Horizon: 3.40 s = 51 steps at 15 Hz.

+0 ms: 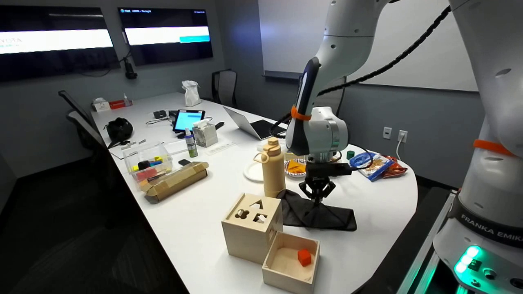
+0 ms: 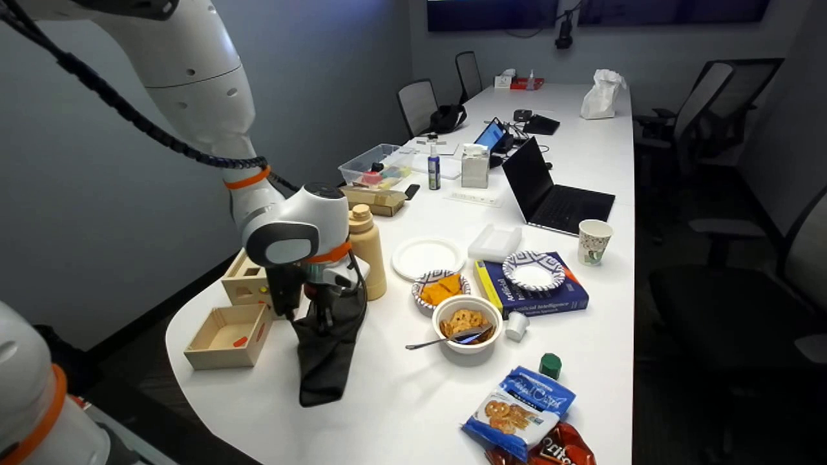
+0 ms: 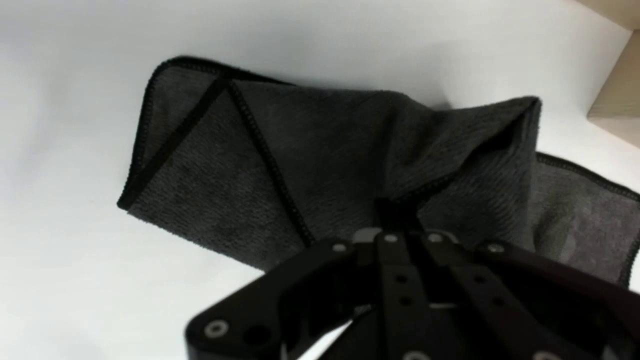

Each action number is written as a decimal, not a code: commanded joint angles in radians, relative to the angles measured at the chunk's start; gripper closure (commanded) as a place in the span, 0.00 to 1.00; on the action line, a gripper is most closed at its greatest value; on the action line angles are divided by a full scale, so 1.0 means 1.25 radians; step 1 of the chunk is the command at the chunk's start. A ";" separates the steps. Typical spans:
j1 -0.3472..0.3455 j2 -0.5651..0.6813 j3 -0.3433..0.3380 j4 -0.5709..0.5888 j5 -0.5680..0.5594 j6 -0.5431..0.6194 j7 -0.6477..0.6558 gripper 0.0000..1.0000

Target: Unfold the towel on the table

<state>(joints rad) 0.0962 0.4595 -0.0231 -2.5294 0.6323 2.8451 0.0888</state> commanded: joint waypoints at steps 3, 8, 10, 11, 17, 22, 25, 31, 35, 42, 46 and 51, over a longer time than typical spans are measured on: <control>-0.038 -0.110 0.019 -0.077 0.045 0.069 -0.005 1.00; -0.059 -0.149 0.033 -0.102 0.113 0.146 -0.014 1.00; -0.073 -0.158 0.043 -0.104 0.145 0.171 -0.021 1.00; -0.081 -0.159 0.048 -0.102 0.161 0.182 -0.026 1.00; -0.129 -0.133 0.076 -0.065 0.223 0.247 -0.037 1.00; -0.174 -0.119 0.103 -0.039 0.239 0.284 -0.038 1.00; -0.199 -0.099 0.122 -0.015 0.239 0.311 -0.034 1.00; -0.245 -0.009 0.165 0.039 0.224 0.375 -0.025 1.00; -0.309 0.059 0.210 0.081 0.217 0.422 -0.009 1.00; -0.445 0.151 0.301 0.124 0.191 0.549 0.052 1.00; -0.464 0.203 0.311 0.135 0.182 0.608 0.069 1.00; -0.462 0.243 0.300 0.136 0.187 0.658 0.084 1.00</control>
<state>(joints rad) -0.4703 0.7234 0.3467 -2.3764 0.8804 3.6140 0.1647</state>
